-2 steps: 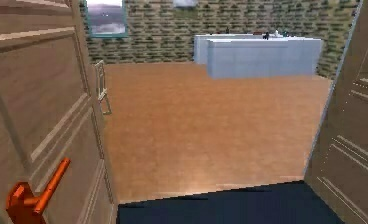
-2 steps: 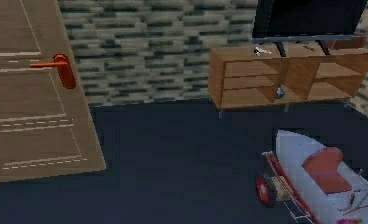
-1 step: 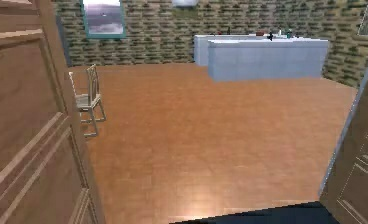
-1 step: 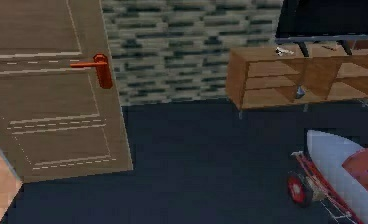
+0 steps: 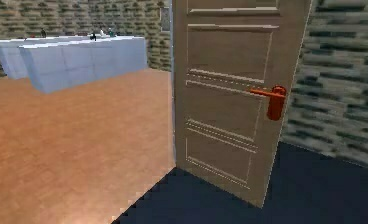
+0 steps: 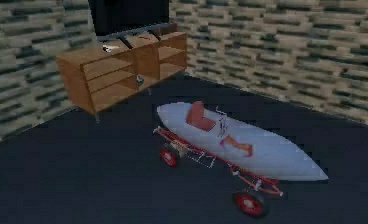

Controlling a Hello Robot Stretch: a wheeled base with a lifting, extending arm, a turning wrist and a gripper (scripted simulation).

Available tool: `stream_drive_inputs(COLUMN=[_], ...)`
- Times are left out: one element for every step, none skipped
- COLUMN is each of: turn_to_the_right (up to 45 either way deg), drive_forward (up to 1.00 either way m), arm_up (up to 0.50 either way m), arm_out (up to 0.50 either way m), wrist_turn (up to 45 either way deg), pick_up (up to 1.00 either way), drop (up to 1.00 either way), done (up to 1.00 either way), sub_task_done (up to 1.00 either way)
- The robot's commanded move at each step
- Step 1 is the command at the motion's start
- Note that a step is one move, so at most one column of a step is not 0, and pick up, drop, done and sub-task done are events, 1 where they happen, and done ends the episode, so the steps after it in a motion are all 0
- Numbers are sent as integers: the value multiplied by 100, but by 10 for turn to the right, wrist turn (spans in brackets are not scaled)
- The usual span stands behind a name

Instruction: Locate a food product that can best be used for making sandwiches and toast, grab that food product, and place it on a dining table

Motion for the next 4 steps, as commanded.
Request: stream_drive_inputs(turn_to_the_right=[330,30,0,-450], drive_forward=[0,0,15,0], arm_up=[0,0,0,0], arm_out=[0,0,0,0], wrist_turn=[0,0,0,0], pick_up=[0,0,0,0], drop=[0,0,0,0], done=[0,0,0,0], sub_task_done=[0,0,0,0])
